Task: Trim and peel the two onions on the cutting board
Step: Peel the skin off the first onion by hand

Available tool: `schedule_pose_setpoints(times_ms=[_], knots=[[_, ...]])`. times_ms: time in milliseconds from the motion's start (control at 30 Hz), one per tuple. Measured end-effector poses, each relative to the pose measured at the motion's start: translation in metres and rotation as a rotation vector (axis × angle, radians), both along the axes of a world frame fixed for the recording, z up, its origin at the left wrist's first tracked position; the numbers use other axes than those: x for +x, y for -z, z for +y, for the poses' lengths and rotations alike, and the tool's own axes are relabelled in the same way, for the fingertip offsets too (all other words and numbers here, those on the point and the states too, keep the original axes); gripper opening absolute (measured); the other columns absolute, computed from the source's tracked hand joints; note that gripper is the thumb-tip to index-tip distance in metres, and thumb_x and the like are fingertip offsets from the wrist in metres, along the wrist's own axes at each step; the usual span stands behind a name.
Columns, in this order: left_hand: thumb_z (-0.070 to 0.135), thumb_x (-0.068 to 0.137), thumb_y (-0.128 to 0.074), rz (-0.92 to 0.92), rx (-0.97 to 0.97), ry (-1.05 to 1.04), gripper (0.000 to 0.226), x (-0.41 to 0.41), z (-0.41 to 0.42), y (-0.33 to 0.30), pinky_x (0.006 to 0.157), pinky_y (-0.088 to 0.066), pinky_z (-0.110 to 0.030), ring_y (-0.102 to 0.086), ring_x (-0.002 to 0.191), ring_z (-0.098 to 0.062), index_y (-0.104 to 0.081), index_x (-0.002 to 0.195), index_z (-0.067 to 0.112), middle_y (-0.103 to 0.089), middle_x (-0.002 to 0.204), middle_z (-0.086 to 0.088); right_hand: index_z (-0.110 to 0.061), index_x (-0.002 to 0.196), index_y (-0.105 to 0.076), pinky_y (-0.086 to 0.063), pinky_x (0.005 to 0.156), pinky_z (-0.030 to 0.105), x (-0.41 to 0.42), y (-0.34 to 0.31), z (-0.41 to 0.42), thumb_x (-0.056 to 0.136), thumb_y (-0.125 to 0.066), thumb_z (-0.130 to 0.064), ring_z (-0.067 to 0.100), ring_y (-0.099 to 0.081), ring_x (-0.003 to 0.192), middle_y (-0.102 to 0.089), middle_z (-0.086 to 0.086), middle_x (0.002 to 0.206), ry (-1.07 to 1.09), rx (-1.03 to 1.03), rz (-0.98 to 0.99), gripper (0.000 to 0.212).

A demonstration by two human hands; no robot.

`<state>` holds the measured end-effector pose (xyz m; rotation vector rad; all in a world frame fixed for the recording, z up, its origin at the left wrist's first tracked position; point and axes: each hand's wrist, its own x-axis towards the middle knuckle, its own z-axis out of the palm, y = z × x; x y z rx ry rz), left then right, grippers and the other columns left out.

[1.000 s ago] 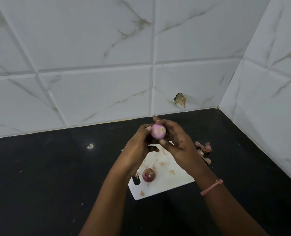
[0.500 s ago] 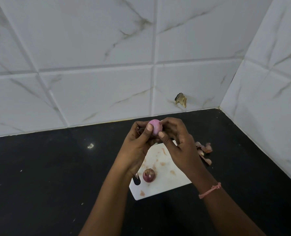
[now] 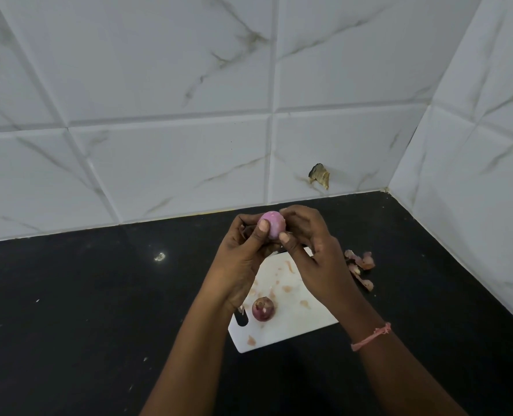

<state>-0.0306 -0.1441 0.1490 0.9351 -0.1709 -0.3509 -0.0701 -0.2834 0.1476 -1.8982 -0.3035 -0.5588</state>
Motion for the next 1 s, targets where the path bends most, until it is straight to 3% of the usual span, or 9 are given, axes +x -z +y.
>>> schedule_pose_setpoints(times_ms=[267, 567, 733, 867, 1000], knots=[[0.025, 0.081, -0.066, 0.044, 0.032, -0.008, 0.038, -0.002, 0.0, -0.001, 0.075, -0.058, -0.025, -0.073, 0.088, -0.02, -0.057, 0.111, 0.003, -0.073, 0.092, -0.009, -0.01, 0.114, -0.065, -0.056, 0.087, 0.026, -0.001, 0.003, 0.001, 0.089, -0.067, -0.011, 0.006, -0.065, 0.106, -0.068, -0.01, 0.114, 0.094, 0.022, -0.028, 0.025], [0.023, 0.081, -0.065, 0.057, 0.026, 0.01, 0.03, -0.003, 0.001, -0.003, 0.065, -0.057, -0.024, -0.072, 0.076, -0.017, -0.056, 0.102, 0.005, -0.072, 0.089, -0.011, -0.018, 0.107, -0.064, -0.052, 0.08, 0.016, -0.001, -0.006, -0.006, 0.089, -0.068, -0.013, 0.006, -0.067, 0.097, -0.069, -0.011, 0.103, 0.098, 0.006, -0.008, 0.019], [0.027, 0.079, -0.067, 0.059, 0.067, 0.023, 0.027, -0.004, -0.001, 0.0, 0.069, -0.057, -0.022, -0.07, 0.077, -0.013, -0.059, 0.096, 0.008, -0.073, 0.088, -0.006, -0.01, 0.105, -0.068, -0.054, 0.08, 0.021, 0.003, -0.002, -0.015, 0.092, -0.065, -0.01, 0.008, -0.065, 0.098, -0.07, -0.004, 0.102, 0.136, -0.148, -0.107, 0.013], [0.036, 0.079, -0.066, 0.161, 0.054, 0.004, 0.035, -0.003, -0.003, 0.001, 0.07, -0.057, -0.023, -0.068, 0.074, -0.013, -0.061, 0.099, 0.007, -0.071, 0.089, -0.009, -0.013, 0.101, -0.066, -0.045, 0.084, 0.016, 0.007, 0.001, -0.019, 0.093, -0.059, -0.01, 0.009, -0.056, 0.102, -0.065, -0.005, 0.104, 0.178, -0.356, -0.158, 0.011], [0.039, 0.08, -0.064, 0.209, 0.012, -0.017, 0.043, -0.001, -0.004, 0.0, 0.069, -0.058, -0.022, -0.068, 0.074, -0.015, -0.061, 0.106, 0.005, -0.072, 0.088, -0.01, -0.017, 0.097, -0.063, -0.044, 0.08, 0.019, 0.008, 0.009, -0.029, 0.092, -0.057, -0.012, 0.009, -0.051, 0.104, -0.059, -0.008, 0.106, 0.203, -0.45, -0.076, 0.01]])
